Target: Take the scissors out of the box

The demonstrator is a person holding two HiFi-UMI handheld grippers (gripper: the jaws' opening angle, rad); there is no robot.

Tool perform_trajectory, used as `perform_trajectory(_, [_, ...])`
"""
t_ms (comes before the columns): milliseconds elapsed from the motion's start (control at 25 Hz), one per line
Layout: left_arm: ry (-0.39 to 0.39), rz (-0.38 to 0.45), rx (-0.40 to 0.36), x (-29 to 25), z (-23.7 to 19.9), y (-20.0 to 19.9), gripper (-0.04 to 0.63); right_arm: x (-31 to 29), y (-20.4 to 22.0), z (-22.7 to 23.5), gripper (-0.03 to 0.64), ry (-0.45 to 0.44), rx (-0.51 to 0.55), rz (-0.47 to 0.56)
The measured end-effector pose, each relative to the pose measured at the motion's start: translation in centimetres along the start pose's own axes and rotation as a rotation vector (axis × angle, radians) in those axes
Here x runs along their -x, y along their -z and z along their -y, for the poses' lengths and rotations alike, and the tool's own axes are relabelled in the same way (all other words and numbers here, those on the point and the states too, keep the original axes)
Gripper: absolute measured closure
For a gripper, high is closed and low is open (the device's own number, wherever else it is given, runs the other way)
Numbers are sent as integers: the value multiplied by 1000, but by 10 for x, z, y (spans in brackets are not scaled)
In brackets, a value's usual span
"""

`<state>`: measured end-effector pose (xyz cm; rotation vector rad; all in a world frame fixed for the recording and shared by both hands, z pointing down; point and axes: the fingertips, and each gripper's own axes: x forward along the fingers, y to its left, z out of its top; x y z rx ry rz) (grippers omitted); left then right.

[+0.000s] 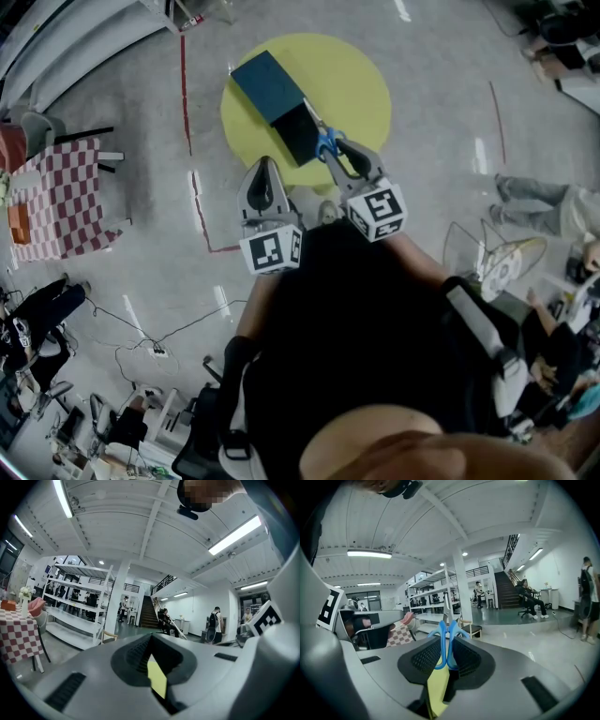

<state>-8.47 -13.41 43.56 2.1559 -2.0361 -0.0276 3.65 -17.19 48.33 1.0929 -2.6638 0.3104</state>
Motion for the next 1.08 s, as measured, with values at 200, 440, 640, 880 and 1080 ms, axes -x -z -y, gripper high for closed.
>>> perform_trajectory(200, [5, -2, -9, -2, 5, 2, 598, 2, 4, 3, 535, -4, 17, 4])
perform_trajectory(440, [5, -4, -1, -7, 6, 2, 600, -2, 0, 1, 535, -20, 0, -10])
perform_trajectory(640, [-1, 1, 17, -10, 7, -1, 600, -1, -2, 1, 535, -26, -8, -18])
perform_trajectory(880, [0, 2, 33, -11, 10, -3, 598, -1, -1, 5, 535, -17, 0, -7])
perform_trajectory(1080, [16, -4, -14, -13, 22, 1, 600, 6, 1, 19, 535, -11, 30, 14])
